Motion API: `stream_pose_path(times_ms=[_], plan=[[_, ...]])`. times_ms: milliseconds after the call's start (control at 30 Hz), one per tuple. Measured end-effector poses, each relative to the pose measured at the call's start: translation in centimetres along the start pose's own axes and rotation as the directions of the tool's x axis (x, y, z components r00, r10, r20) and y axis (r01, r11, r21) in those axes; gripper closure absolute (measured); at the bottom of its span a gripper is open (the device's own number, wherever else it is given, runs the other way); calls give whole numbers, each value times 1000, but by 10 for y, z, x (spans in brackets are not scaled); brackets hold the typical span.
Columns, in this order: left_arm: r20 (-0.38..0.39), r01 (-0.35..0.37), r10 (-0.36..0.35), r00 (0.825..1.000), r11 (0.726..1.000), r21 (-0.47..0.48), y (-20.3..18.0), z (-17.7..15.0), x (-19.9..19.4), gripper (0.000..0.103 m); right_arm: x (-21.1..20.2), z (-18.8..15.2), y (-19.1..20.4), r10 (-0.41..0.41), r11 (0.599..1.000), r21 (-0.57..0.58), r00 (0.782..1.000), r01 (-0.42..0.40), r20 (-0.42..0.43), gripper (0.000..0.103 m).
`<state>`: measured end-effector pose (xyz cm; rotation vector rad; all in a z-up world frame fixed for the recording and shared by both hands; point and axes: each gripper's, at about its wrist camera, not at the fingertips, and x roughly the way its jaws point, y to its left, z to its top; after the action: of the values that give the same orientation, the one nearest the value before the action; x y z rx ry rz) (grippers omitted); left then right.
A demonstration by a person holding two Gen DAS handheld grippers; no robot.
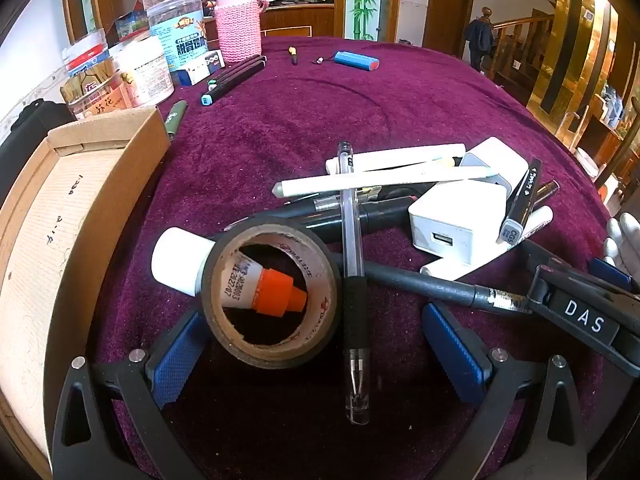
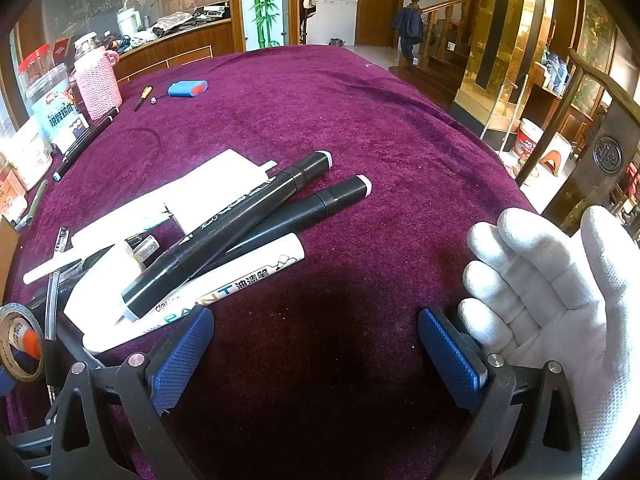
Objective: Organize rigid objects
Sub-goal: 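Move the left tool toward the black tape roll in the pile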
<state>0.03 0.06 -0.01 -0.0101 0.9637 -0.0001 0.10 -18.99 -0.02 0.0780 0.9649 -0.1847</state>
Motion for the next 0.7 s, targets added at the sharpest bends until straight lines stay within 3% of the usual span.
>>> stream_pose_path(times_ms=[300, 467, 700], plan=[[-3, -13, 13, 1000, 1000, 4, 2, -2, -2, 0, 0, 0, 0, 2, 1000, 1, 1000, -2, 0, 1], [-47, 36, -33, 998, 998, 61, 8, -3, -5, 0, -1, -1, 1, 1, 1000, 1, 1000, -1, 1, 1], [-20, 24, -23, 1000, 998, 57, 3, -9, -2, 0, 0, 0, 0, 4, 1000, 3, 1000, -4, -2, 1]])
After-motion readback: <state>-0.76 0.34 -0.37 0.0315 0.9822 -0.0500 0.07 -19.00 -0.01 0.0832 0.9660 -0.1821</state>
